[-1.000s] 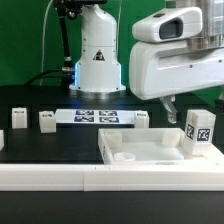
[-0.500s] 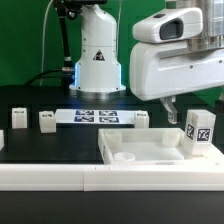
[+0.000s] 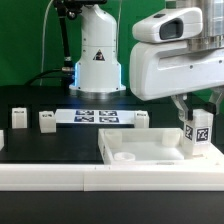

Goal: Assemble one leg

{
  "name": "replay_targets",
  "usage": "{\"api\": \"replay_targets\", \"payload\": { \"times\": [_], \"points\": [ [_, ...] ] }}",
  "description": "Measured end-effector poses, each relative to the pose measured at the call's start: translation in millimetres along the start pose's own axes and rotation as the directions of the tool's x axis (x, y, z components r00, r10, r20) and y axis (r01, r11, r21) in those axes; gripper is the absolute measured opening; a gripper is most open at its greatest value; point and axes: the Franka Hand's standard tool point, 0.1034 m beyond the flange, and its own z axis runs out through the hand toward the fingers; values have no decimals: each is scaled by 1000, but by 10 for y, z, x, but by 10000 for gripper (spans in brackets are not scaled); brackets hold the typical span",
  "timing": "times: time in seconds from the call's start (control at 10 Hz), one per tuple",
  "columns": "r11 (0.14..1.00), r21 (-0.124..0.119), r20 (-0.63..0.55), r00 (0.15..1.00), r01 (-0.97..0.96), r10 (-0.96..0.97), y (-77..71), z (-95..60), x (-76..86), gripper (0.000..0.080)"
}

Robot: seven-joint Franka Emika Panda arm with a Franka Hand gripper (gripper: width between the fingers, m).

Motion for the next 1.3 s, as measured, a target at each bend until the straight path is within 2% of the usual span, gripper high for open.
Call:
{"api": "replay_targets", "payload": {
  "times": [0.2,0.3,0.6,0.8,1.3],
  "points": [
    [1000,0,0,1000,-19,19,0,0,0,291],
    [996,4,-6,996,-88,88,-1,1,1,291],
    [903,21,-63,901,-429,430,-20,12,-26,291],
    [792,55,-92,786,-609,611,-15,15,-38,292],
    [426,104,-61,422,-899,905,-8,17,-15,292]
  ]
}}
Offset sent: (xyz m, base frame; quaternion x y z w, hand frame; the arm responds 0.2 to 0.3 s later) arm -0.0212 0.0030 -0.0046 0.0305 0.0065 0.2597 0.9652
